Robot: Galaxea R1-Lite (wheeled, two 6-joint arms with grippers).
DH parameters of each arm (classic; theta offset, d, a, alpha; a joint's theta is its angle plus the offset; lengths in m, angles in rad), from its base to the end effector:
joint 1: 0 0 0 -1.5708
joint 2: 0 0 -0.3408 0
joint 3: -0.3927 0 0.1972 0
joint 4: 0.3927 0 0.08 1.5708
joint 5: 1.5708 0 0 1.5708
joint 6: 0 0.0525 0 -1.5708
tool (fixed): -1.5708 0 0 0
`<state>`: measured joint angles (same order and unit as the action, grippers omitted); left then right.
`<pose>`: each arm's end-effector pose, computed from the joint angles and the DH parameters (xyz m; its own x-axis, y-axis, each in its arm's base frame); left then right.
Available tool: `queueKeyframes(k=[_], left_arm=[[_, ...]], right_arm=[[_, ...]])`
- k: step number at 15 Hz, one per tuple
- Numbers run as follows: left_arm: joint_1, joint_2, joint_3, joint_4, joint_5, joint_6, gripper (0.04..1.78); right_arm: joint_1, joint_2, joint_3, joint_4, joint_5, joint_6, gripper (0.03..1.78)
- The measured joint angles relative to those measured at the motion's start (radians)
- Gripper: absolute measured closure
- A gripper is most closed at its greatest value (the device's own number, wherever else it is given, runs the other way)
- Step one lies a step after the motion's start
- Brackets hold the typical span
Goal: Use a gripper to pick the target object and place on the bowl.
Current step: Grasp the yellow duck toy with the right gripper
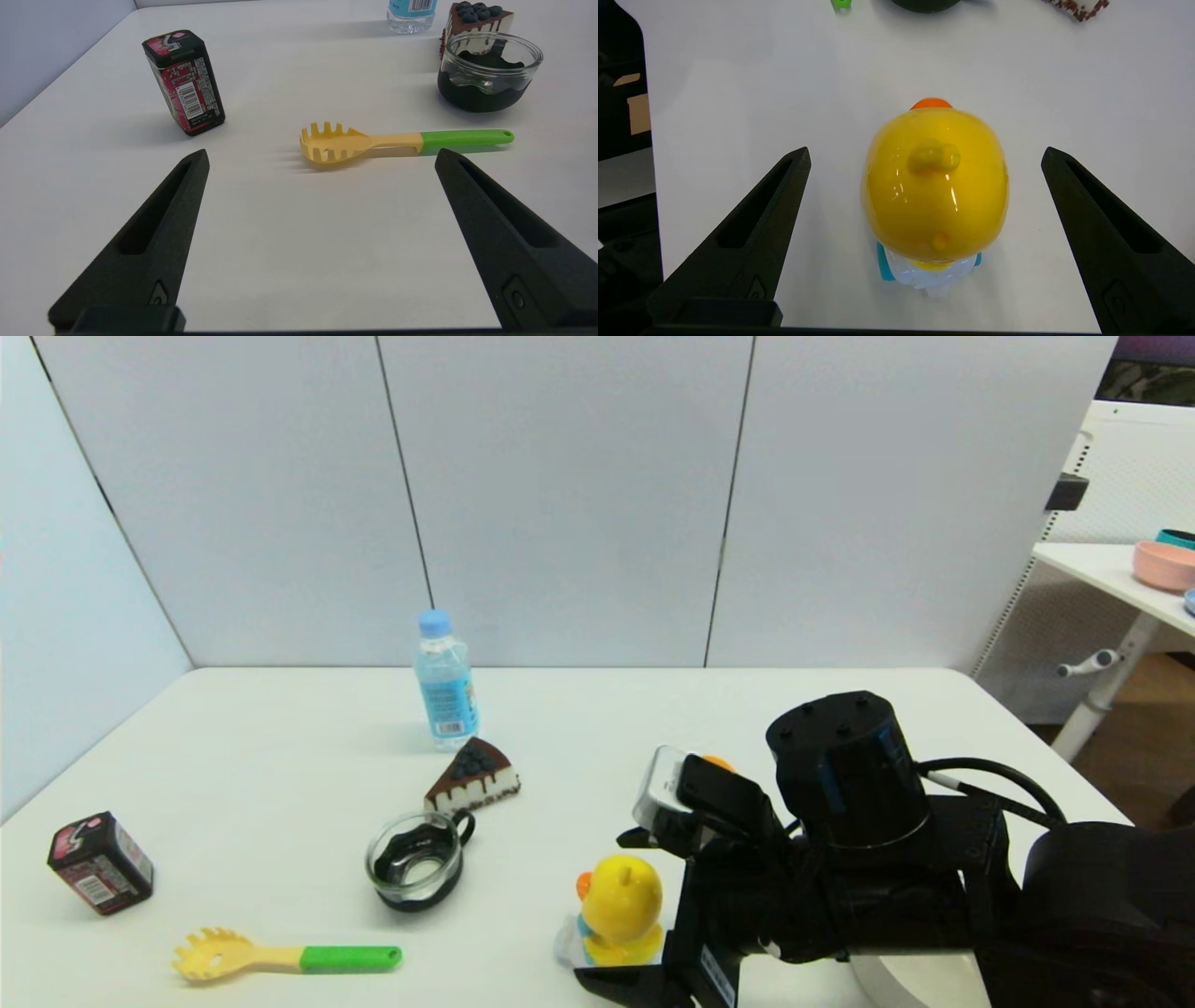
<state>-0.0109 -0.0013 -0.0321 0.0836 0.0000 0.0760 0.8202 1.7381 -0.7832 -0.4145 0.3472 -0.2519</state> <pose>-0.0289 0.0003 0.0744 0.9987 -0.0109 -0.0502 0.0147 0.9970 0.0758 0.2151 0.2568 0.1644 0.3012 0.8217 -0.4838 -0.9461 0.3207 -0.0442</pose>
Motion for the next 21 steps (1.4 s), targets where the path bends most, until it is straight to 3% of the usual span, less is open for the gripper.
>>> queueKeyframes(k=[7,11,13,21], left_arm=[[0.000,0.000,0.000,0.000,0.000,0.000,0.11],[0.000,0.000,0.000,0.000,0.000,0.000,0.11],[0.000,0.000,0.000,0.000,0.000,0.000,0.11],[0.000,0.000,0.000,0.000,0.000,0.000,0.11]], right_arm=[[-0.003,0.008,-0.001,-0.001,0.000,0.001,0.10],[-0.003,0.011,-0.005,-0.002,-0.001,0.002,0.70],[-0.003,0.011,-0.004,-0.001,-0.001,0.002,0.91],[-0.007,0.010,-0.010,0.000,-0.004,0.003,0.95]])
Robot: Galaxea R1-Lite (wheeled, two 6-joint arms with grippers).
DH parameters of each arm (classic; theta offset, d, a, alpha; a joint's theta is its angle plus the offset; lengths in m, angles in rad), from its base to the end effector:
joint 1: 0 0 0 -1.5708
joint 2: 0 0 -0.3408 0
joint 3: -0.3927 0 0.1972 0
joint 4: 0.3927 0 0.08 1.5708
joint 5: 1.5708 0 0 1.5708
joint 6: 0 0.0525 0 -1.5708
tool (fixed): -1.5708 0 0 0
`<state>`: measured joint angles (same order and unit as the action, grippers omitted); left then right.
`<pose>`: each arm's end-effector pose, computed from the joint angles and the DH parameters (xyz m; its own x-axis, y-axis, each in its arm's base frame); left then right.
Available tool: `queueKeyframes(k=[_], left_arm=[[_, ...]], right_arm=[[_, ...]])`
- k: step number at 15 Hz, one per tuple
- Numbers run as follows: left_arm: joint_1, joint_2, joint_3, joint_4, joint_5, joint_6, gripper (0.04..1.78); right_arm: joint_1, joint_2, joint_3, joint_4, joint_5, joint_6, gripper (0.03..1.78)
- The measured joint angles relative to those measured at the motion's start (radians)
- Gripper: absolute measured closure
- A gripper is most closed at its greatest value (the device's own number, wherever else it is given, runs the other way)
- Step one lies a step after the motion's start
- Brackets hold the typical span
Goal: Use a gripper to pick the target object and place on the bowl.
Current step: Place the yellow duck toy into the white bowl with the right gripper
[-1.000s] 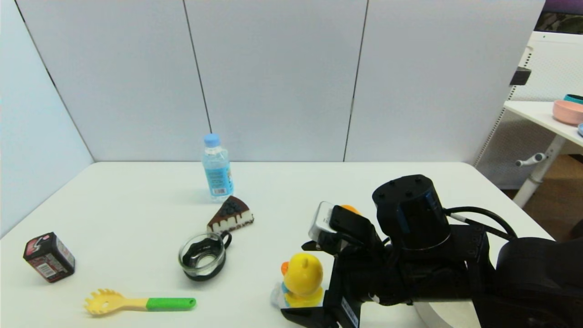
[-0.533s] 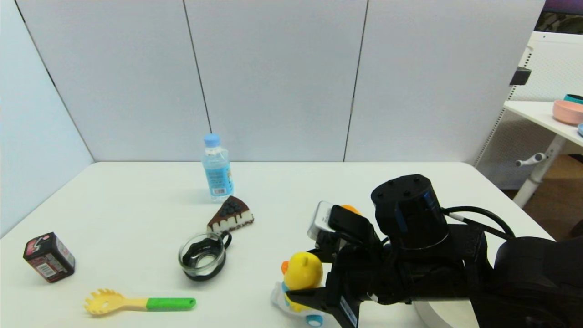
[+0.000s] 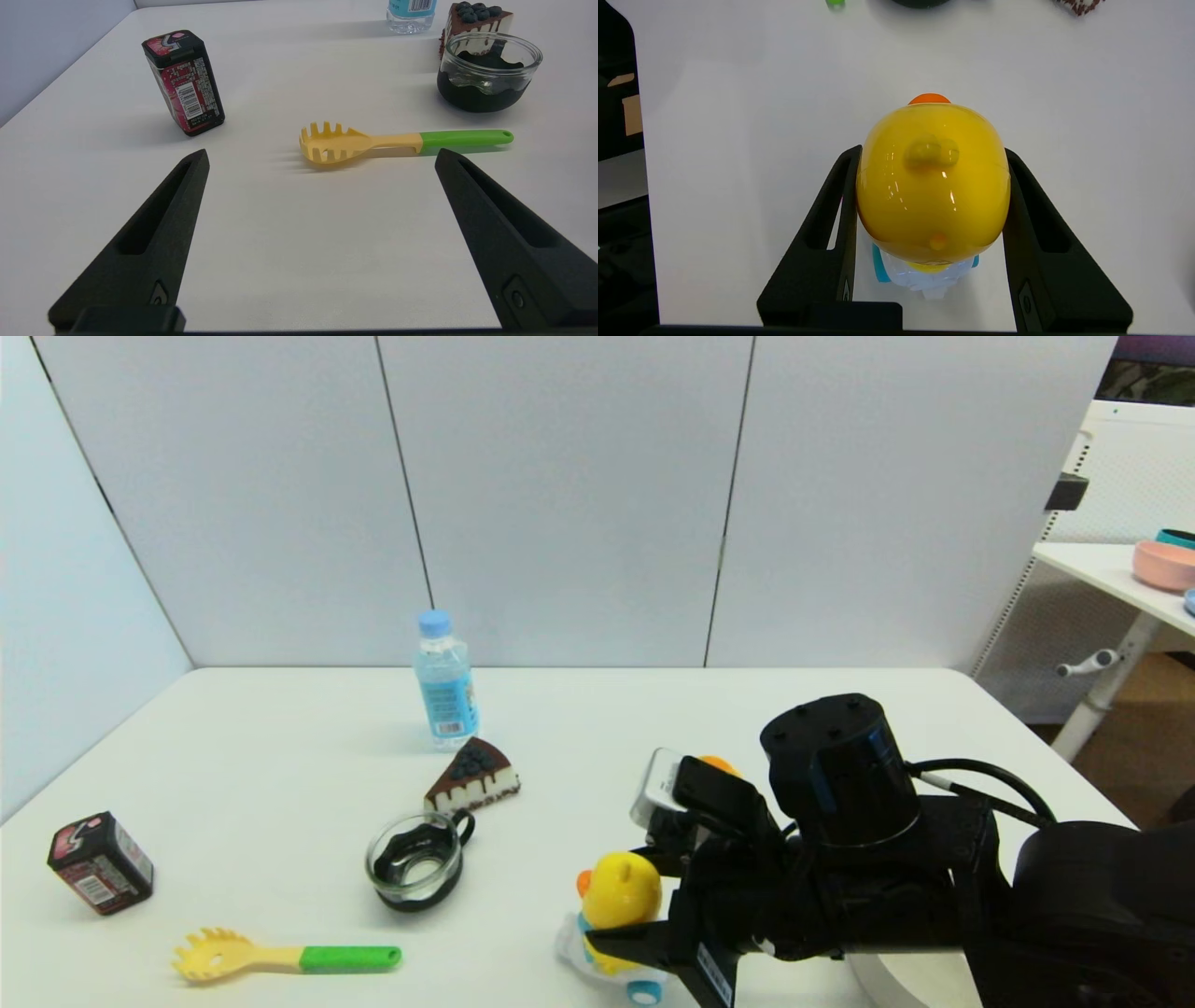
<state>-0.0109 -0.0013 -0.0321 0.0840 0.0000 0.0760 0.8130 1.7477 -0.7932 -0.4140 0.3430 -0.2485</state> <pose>-0.0289 0.0003 0.0744 0.9987 -0.0109 -0.0506 0.0147 0.9970 0.0758 0.2194 0.2575 0.1638 0.3107 0.8177 -0.4846 -0.9421 0.3325 -0.0432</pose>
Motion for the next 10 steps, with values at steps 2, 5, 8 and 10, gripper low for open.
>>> queueKeyframes(k=[2,5,8,10], left_arm=[[0.000,0.000,0.000,0.000,0.000,0.000,0.11],[0.000,0.000,0.000,0.000,0.000,0.000,0.11],[0.000,0.000,0.000,0.000,0.000,0.000,0.11],[0.000,0.000,0.000,0.000,0.000,0.000,0.11]], right_arm=[[-0.014,-0.011,-0.032,0.007,0.000,0.006,0.95],[-0.041,-0.035,-0.096,0.027,0.002,0.008,0.95],[-0.074,-0.068,-0.167,0.084,0.007,0.007,0.95],[-0.120,-0.112,-0.194,0.137,0.042,0.002,0.95]])
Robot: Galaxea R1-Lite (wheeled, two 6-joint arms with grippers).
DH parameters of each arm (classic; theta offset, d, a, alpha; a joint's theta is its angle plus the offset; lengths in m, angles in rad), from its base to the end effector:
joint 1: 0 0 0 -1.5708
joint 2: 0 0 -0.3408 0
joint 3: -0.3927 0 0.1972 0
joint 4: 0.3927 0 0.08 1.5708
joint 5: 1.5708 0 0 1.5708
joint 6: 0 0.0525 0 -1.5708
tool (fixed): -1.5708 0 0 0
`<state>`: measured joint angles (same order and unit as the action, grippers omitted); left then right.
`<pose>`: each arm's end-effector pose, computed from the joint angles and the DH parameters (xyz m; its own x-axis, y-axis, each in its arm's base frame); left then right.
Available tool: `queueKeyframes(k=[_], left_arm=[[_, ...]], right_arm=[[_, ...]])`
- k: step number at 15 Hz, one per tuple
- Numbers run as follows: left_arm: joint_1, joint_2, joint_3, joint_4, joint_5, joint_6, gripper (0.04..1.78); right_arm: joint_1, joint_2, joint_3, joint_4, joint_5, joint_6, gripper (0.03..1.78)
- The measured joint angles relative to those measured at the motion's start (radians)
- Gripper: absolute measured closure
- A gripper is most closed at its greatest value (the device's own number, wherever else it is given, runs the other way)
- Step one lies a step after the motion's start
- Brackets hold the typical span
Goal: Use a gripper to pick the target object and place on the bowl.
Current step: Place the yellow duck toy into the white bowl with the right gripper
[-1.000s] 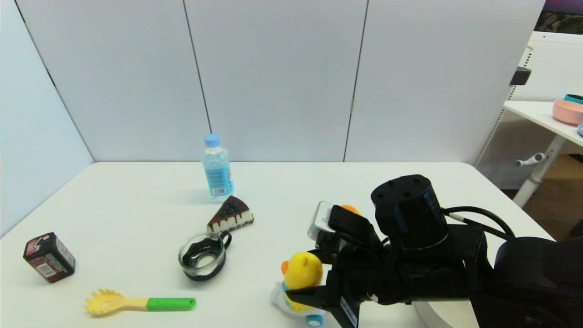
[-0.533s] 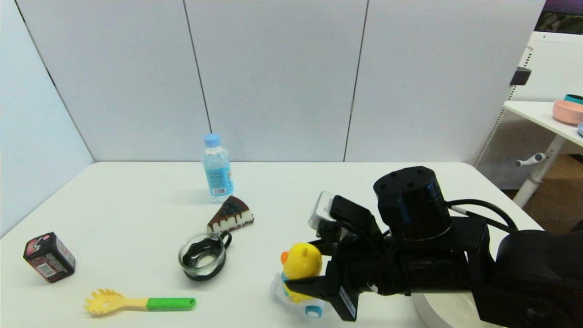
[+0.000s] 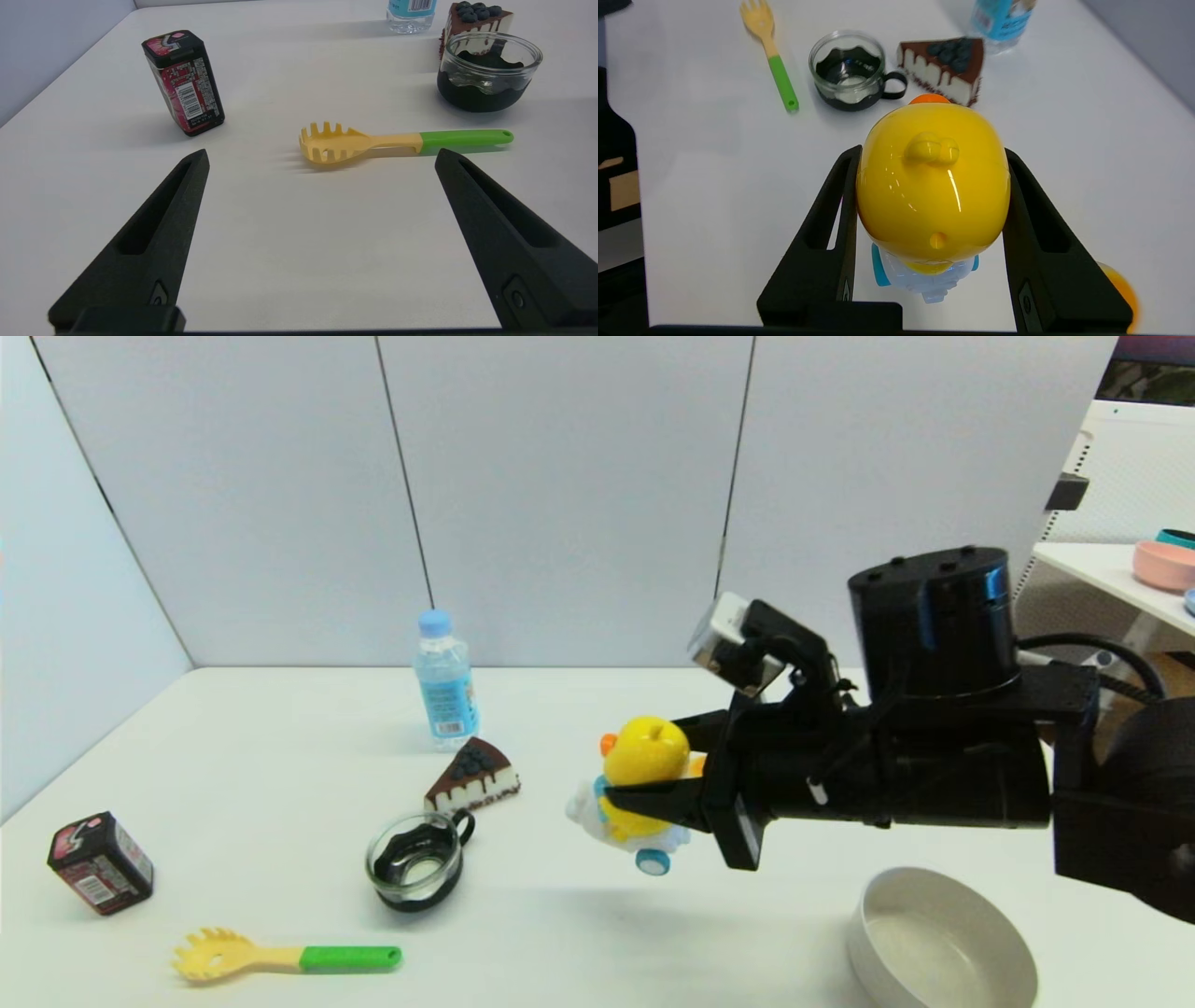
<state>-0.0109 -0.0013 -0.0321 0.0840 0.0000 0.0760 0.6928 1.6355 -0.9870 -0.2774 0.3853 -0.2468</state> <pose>-0.0289 0.0003 0.0744 0.9987 -0.0109 -0.0506 0.0147 0.9970 0.0758 0.2434 0.2277 0.2435 0.4245 0.8408 -0.3361 -0.9034 0.4179 -0.0955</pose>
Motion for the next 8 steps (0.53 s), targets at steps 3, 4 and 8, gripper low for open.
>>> queueKeyframes(k=[3,4,8], left_arm=[[0.000,0.000,0.000,0.000,0.000,0.000,0.11],[0.000,0.000,0.000,0.000,0.000,0.000,0.11],[0.000,0.000,0.000,0.000,0.000,0.000,0.11]], right_arm=[[-0.098,-0.098,-0.013,0.055,0.092,-0.005,0.95],[-0.131,-0.136,-0.013,0.086,0.105,-0.009,0.95],[-0.343,-0.278,0.033,0.201,0.200,-0.097,0.95]])
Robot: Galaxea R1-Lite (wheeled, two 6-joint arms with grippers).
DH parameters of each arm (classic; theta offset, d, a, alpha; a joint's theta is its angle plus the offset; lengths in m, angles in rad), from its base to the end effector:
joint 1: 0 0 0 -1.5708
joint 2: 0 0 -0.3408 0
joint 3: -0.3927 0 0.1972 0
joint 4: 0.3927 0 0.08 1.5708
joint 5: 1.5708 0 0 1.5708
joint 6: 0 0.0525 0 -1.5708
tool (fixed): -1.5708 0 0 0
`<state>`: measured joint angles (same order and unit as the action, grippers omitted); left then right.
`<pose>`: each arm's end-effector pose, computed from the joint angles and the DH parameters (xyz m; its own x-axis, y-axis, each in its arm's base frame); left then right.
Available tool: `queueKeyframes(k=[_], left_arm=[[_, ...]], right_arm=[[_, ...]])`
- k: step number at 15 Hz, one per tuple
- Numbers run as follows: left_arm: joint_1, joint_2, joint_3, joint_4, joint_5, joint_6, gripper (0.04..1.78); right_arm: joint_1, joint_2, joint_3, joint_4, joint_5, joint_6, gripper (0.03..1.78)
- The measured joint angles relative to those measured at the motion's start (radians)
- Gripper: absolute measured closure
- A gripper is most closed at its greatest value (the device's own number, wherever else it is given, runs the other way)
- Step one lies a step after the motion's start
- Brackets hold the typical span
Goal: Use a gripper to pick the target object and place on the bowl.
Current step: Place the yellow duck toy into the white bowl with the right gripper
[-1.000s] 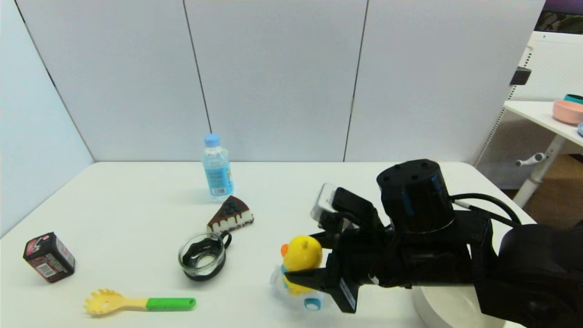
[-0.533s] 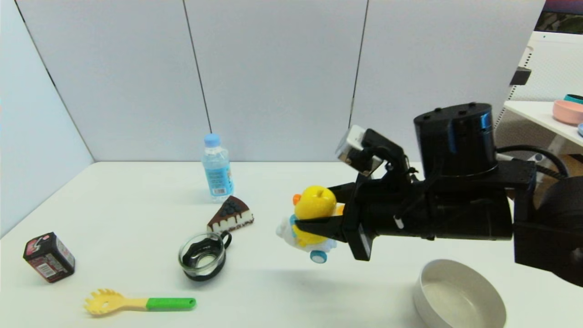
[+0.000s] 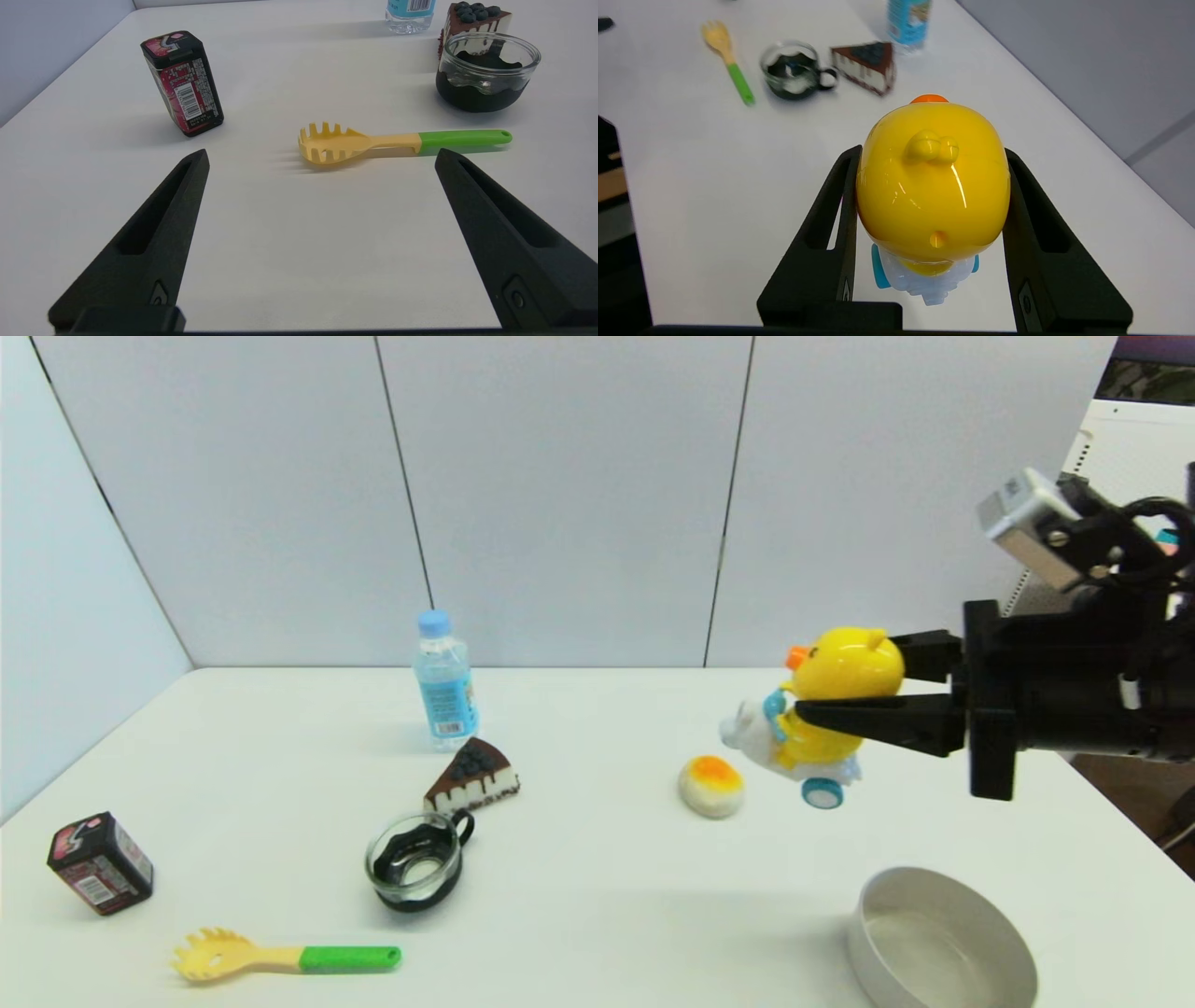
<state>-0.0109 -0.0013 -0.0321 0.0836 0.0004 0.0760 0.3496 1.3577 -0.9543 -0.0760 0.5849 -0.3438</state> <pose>-0.0289 0.0003 0.0744 0.9987 -0.0105 -0.0502 0.0143 0.9970 0.0759 0.2177 0.1102 0.2912 0.5526 0.7891 -0.2681 -0.8331 0.5318 -0.1520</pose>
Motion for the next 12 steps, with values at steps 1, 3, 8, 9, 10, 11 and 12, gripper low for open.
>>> queueKeyframes(k=[1,3,8,9,10,11,12], left_arm=[[0.000,0.000,0.000,0.000,0.000,0.000,0.11],[0.000,0.000,0.000,0.000,0.000,0.000,0.11],[0.000,0.000,0.000,0.000,0.000,0.000,0.11],[0.000,0.000,0.000,0.000,0.000,0.000,0.11],[0.000,0.000,0.000,0.000,0.000,0.000,0.11],[0.000,0.000,0.000,0.000,0.000,0.000,0.11],[0.000,0.000,0.000,0.000,0.000,0.000,0.11]], right_arm=[[-0.063,-0.027,0.027,0.007,0.040,-0.026,0.95],[-0.179,-0.074,0.109,0.014,0.084,-0.082,0.95],[-0.364,-0.129,0.285,0.023,0.182,-0.207,0.95],[-0.388,-0.131,0.310,0.026,0.221,-0.231,0.95],[-0.406,-0.133,0.325,0.039,0.257,-0.256,0.95],[-0.420,-0.134,0.331,0.073,0.288,-0.279,0.95],[-0.431,-0.135,0.330,0.118,0.309,-0.299,0.95]])
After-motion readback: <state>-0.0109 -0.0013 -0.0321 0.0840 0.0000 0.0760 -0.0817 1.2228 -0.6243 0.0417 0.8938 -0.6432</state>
